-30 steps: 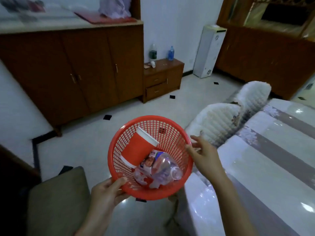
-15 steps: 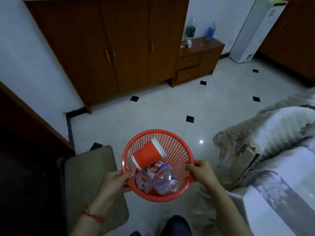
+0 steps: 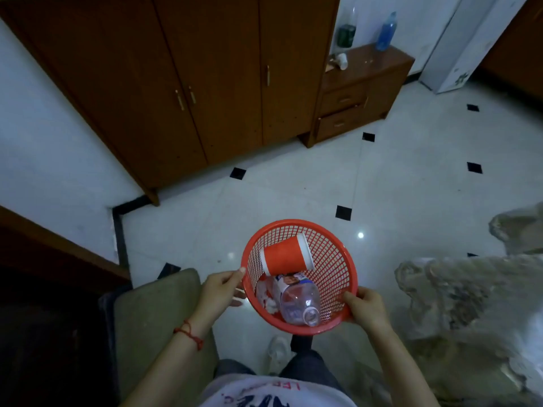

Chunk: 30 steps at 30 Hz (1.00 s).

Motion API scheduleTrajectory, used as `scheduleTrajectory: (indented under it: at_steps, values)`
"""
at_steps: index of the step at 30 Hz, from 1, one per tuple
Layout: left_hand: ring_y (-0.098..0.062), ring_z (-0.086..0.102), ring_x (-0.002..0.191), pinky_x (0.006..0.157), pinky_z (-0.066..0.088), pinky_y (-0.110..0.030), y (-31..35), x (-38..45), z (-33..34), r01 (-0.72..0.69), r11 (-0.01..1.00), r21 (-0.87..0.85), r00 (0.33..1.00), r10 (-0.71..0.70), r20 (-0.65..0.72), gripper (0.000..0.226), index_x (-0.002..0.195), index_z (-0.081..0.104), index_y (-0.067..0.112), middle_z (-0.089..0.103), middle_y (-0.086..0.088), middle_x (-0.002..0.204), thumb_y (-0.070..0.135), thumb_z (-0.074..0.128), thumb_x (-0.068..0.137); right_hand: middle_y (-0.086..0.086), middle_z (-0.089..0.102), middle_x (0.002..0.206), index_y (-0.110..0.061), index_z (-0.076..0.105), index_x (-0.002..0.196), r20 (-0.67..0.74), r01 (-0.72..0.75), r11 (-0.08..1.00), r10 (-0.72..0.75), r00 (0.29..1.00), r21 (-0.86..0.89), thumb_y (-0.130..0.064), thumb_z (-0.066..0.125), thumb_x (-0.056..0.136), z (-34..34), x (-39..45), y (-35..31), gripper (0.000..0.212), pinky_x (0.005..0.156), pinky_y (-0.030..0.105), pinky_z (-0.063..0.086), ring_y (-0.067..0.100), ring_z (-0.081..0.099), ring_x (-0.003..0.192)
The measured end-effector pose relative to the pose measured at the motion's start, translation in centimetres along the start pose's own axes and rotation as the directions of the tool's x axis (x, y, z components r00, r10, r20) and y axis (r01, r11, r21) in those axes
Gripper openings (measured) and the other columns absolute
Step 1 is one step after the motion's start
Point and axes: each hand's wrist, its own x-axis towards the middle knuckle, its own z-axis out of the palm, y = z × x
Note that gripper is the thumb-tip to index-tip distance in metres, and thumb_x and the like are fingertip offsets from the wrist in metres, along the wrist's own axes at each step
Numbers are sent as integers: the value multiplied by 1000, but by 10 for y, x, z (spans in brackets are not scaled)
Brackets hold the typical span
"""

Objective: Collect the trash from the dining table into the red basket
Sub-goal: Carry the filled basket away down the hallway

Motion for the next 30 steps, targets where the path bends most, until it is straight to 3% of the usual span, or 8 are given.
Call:
scheduleTrajectory:
  at_steps: [4, 8, 11, 16, 21, 26, 30]
  values:
    - [-12, 67, 58, 53, 53, -24, 35, 52, 1, -2, 1000, 19, 999, 1, 49, 20, 70, 70, 25, 72, 7, 57, 29, 59, 87, 17, 66, 83, -13, 58, 67, -42, 17, 998, -15, 999, 55, -3, 54, 85, 7, 35, -37, 20, 65, 43, 58, 29, 66, 64]
    - [-19, 70, 61, 57, 57, -32, 63, 112, 8, 9, 1000, -29, 999, -8, 39, 7, 75, 68, 23, 74, 3, 68, 23, 66, 81, 19, 69, 88, -3, 65, 88, -75, 58, 997, -54, 996, 58, -2, 56, 82, 18, 75, -68, 11, 68, 52, 60, 35, 69, 75]
    - [-20, 71, 63, 53, 57, -31, 87, 165, 13, 21, 1000, -7, 999, -20, 47, 8, 75, 65, 25, 72, 1, 73, 19, 66, 80, 15, 67, 87, 1, 65, 100, -108, 60, 995, -51, 993, 74, -2, 58, 82, 30, 113, -94, 20, 62, 40, 60, 33, 68, 74]
    - [-23, 70, 67, 49, 56, -27, 142, 252, 10, 59, 993, 104, 986, -74, 151, 17, 69, 68, 19, 71, -3, 72, 5, 64, 78, -4, 63, 76, -13, 61, 90, -155, 76, 992, -59, 986, 103, -8, 56, 84, 49, 166, -150, 9, 43, 16, 53, 12, 65, 62]
    - [-21, 71, 64, 50, 56, -29, 203, 327, 21, 54, 991, 120, 973, -79, 215, 13, 72, 70, 15, 74, -4, 71, 4, 65, 76, -4, 68, 80, -13, 65, 92, -177, 128, 974, -95, 980, 189, -16, 57, 89, 48, 213, -200, 8, 47, 15, 54, 8, 70, 58]
    - [-17, 69, 52, 48, 56, -29, 247, 388, 74, 82, 983, 166, 963, -121, 242, 13, 66, 70, 11, 72, 1, 53, 2, 65, 74, 12, 67, 94, -6, 62, 111, -285, 16, 941, 86, 955, 339, -16, 56, 90, 15, 261, -200, 24, 59, 28, 53, 24, 67, 68]
    - [-19, 67, 54, 47, 56, -28, 275, 425, 136, 118, 976, 185, 955, -163, 247, 11, 68, 68, 9, 70, 3, 50, 1, 64, 74, 16, 61, 97, 1, 58, 116, -339, -111, 901, 269, 902, 420, -9, 53, 91, -29, 297, -169, 28, 53, 22, 50, 22, 62, 67]
